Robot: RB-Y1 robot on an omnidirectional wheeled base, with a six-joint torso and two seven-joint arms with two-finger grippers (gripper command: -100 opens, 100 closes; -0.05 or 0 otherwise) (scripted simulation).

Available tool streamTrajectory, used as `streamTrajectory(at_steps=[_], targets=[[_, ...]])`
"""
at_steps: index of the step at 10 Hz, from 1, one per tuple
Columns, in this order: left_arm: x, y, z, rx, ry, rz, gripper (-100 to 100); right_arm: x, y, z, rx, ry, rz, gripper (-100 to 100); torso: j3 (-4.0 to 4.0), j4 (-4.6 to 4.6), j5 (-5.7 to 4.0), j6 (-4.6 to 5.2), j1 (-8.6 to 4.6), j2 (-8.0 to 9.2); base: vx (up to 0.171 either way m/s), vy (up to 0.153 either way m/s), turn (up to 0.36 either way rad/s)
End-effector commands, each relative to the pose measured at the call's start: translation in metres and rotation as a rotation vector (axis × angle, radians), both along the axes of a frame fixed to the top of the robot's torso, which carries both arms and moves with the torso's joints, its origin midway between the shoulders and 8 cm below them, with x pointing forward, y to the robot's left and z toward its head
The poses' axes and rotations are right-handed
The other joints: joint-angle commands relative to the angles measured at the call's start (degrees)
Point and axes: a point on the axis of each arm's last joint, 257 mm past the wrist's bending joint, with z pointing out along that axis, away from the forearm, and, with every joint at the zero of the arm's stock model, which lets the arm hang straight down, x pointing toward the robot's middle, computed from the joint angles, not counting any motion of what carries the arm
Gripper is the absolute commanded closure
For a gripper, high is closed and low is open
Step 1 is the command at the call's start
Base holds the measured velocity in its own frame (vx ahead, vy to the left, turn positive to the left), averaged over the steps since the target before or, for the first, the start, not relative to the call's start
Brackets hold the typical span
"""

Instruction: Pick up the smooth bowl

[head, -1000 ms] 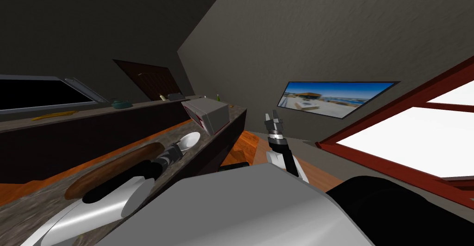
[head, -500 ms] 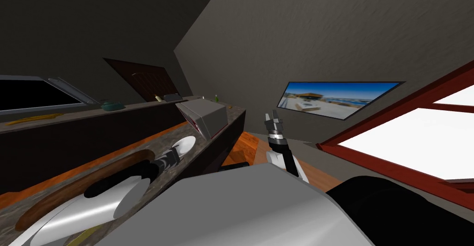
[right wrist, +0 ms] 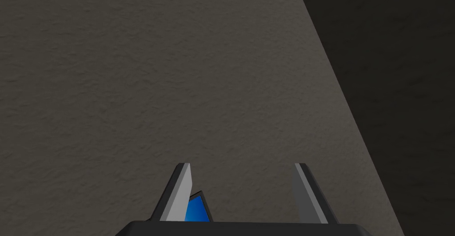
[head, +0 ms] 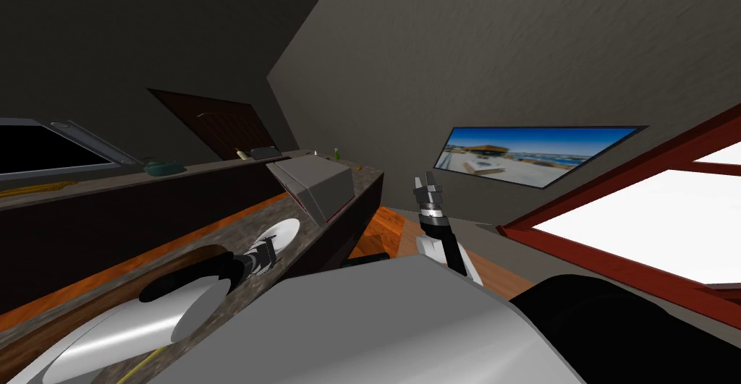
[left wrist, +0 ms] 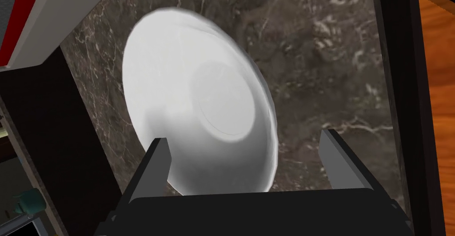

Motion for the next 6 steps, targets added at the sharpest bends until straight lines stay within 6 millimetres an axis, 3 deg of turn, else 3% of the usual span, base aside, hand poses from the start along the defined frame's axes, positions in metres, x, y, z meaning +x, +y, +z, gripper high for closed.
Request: streamTrajectory(at_steps=[1, 3, 4, 5, 6], targets=[[-0.012, 0.001, -0.011, -0.015, 0.052, 0.017, -100, 0.0, 0.0, 0.0, 0.0, 0.0, 0.0, 0, 0.0, 0.0, 0.0, 0.0, 0.0, 0.0, 0.057, -0.003, 0.004], [-0.027, 0.001, -0.026, -0.035, 0.104, 0.033, -100, 0.0, 0.0, 0.0, 0.0, 0.0, 0.0, 0, 0.11, 0.04, -0.01, -0.01, -0.03, 0.2, 0.004, -0.006, 0.015], [-0.021, 0.001, -0.021, -0.028, 0.086, 0.027, -100, 0.0, 0.0, 0.0, 0.0, 0.0, 0.0, 0, 0.14, 0.05, 0.0, 0.0, 0.0, 0.26, 0.0, 0.0, 0.0], [-0.022, 0.002, -0.022, -0.03, 0.091, 0.029, 0, 0.0, 0.0, 0.0, 0.0, 0.0, 0.0, 0, 0.16, 0.06, 0.0, 0.0, 0.01, 0.28, 0.0, 0.0, 0.0], [-0.018, 0.007, -0.028, -0.031, 0.09, 0.04, -100, 0.0, 0.0, 0.0, 0.0, 0.0, 0.0, 0, 0.16, 0.06, 0.0, 0.0, 0.01, 0.29, -0.016, -0.004, -0.076]])
